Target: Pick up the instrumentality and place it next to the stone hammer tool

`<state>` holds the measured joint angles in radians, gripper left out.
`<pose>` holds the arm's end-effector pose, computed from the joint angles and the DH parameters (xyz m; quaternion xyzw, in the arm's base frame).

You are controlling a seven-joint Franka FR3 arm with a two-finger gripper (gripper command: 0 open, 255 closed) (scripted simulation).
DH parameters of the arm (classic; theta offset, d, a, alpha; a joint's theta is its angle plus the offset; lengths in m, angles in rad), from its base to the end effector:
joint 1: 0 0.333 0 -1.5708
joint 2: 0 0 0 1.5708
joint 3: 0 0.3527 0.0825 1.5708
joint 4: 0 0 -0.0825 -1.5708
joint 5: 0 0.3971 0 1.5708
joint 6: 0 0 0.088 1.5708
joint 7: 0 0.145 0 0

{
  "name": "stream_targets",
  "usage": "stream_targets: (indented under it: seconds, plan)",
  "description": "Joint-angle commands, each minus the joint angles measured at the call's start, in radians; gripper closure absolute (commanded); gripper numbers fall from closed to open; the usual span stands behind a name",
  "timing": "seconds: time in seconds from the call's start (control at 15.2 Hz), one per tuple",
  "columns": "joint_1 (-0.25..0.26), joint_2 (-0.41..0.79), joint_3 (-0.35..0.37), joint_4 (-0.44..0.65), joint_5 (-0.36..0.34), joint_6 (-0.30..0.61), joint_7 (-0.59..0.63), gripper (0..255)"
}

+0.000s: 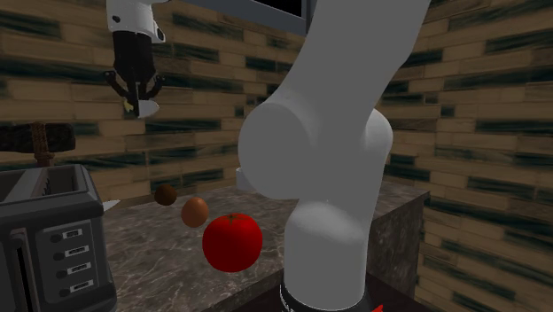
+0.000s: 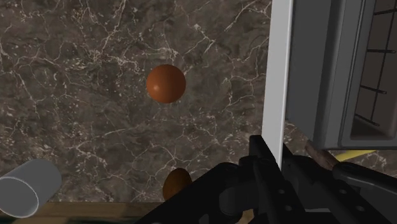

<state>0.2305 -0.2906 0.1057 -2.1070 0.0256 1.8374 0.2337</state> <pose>0.4457 0.1632 0.5340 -0.9989 -0.0459 -0.0102 0.0001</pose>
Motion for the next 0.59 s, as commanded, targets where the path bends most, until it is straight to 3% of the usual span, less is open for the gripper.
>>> stream_targets:
  seconds: [0.0,0.53]
  plan:
    - [0.0,0.003,0.001,-0.023,0.0,0.026,0.001,255]
    - [0.001,0.018,0.004,-0.116,0.0,0.135,0.002,255]
